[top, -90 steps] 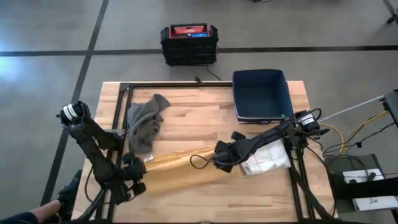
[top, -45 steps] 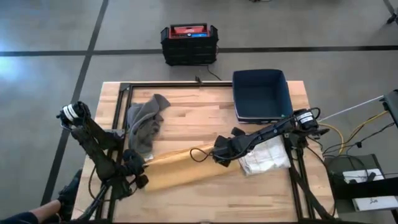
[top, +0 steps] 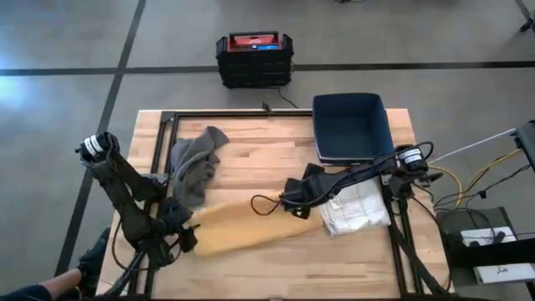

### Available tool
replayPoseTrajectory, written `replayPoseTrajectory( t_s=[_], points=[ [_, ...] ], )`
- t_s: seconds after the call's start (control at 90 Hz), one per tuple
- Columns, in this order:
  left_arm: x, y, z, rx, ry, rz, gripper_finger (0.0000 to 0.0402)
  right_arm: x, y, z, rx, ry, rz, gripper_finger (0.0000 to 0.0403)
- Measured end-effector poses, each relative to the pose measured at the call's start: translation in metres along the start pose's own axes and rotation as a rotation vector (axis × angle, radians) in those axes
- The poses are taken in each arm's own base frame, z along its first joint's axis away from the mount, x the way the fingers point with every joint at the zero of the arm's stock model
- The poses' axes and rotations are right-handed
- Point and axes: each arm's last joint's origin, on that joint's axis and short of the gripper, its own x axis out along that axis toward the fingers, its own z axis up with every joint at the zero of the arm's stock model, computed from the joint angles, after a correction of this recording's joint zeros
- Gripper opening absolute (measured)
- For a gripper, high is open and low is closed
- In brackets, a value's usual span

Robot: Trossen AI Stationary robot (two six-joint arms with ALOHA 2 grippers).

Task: Fold towel
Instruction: Fold the yellow towel

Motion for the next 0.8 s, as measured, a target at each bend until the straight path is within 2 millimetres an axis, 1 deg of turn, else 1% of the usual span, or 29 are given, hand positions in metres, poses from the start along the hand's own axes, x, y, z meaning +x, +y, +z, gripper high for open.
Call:
replayPoseTrajectory(
  t_s=[0.156, 0.211, 0.3, 0.422, 0.522, 0.622, 0.7, 0.8],
  points=[
    [-0.004, -0.007, 0.005, -0.037, -0.054, -0.041, 0.0221, -0.020, -0.007, 0.006, -0.012, -0.082, 0.015, 0.0248],
    [-0.003, -0.009, 0.004, -0.045, -0.072, -0.056, 0.0216, -0.023, -0.007, 0.007, -0.037, -0.109, 0.030, 0.0250],
    [0.003, -0.013, -0.002, -0.053, -0.074, -0.092, 0.0208, -0.024, 0.000, 0.007, -0.105, -0.156, 0.053, 0.0251],
    [0.013, -0.020, -0.011, -0.059, -0.063, -0.149, 0.0195, -0.014, 0.015, 0.006, -0.181, -0.225, 0.143, 0.0245],
    [0.022, -0.023, -0.019, -0.048, -0.056, -0.174, 0.0183, 0.000, 0.026, 0.003, -0.218, -0.295, 0.259, 0.0238],
    [0.030, -0.023, -0.027, -0.040, -0.049, -0.168, 0.0171, 0.014, 0.030, -0.003, -0.229, -0.348, 0.299, 0.0229],
    [0.035, -0.022, -0.033, -0.015, 0.034, -0.140, 0.0161, 0.024, 0.032, -0.010, -0.221, -0.359, 0.317, 0.0223],
    [0.040, -0.019, -0.044, 0.020, 0.169, -0.092, 0.0146, 0.037, 0.033, -0.024, -0.211, -0.304, 0.345, 0.0216]
  ],
)
